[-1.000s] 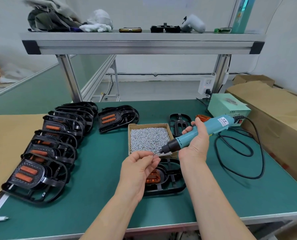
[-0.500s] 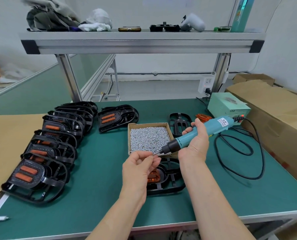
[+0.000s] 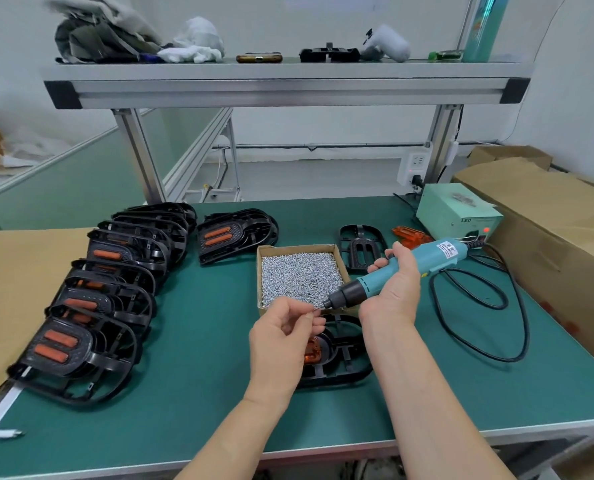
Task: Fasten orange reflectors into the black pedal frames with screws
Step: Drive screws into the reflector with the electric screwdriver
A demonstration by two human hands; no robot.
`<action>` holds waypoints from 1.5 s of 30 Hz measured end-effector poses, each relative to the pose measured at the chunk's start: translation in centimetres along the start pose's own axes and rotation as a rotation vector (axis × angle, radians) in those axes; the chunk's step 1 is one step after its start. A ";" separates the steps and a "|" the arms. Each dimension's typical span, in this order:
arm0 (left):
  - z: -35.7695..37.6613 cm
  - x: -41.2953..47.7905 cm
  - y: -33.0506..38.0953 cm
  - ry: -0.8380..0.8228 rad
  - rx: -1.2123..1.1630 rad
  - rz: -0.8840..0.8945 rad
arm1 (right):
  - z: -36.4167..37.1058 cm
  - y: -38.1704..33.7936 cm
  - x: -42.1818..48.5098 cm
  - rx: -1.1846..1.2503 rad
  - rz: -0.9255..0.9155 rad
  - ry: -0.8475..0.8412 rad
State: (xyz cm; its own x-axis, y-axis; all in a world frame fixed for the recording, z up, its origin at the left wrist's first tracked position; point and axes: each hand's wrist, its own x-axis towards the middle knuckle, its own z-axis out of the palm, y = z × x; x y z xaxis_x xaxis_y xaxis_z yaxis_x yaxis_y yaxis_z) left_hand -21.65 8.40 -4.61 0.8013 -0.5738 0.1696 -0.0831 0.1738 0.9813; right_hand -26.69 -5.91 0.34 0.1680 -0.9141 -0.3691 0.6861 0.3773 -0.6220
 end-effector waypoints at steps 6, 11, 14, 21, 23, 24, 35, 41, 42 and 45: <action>-1.2 0.3 -0.6 0.002 0.528 0.698 | -0.6 0.0 0.0 0.051 0.072 0.055; -0.9 -0.2 -0.9 0.037 0.496 0.679 | -0.9 0.3 -0.1 0.051 0.077 0.063; -0.7 -0.5 -0.7 0.034 0.437 0.521 | -1.0 0.2 -0.2 0.034 0.046 0.054; -1.1 -0.4 -0.7 -0.020 0.045 0.045 | -0.7 -0.7 -0.2 0.026 -0.022 0.036; -1.1 -0.1 -0.5 -0.026 -0.032 -0.009 | -0.7 -0.7 -0.3 0.023 -0.032 0.030; -1.0 0.0 -0.5 -0.026 -0.059 -0.030 | -0.8 -0.6 -0.4 0.026 -0.031 0.028; -1.2 -0.7 -0.4 -0.089 0.231 0.156 | -1.0 -0.2 -1.0 -0.052 -0.122 0.004; -3.9 -1.1 -1.5 -0.119 0.758 0.508 | -1.1 0.1 -1.7 -0.131 -0.330 -0.107; -4.3 -1.3 -1.9 -0.136 0.831 0.548 | -1.0 0.2 -2.0 -0.138 -0.361 -0.134; -4.8 -1.5 -2.6 -0.189 0.911 0.605 | -0.7 0.7 -2.8 -0.179 -0.418 -0.211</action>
State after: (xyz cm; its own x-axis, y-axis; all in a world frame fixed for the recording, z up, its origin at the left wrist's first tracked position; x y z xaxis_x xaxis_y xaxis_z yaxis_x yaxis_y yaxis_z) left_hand -19.82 12.63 -7.83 0.3845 -0.7197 0.5780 -0.8966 -0.1423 0.4193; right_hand -27.22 -2.96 0.48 0.0567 -0.9957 0.0727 0.5962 -0.0246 -0.8025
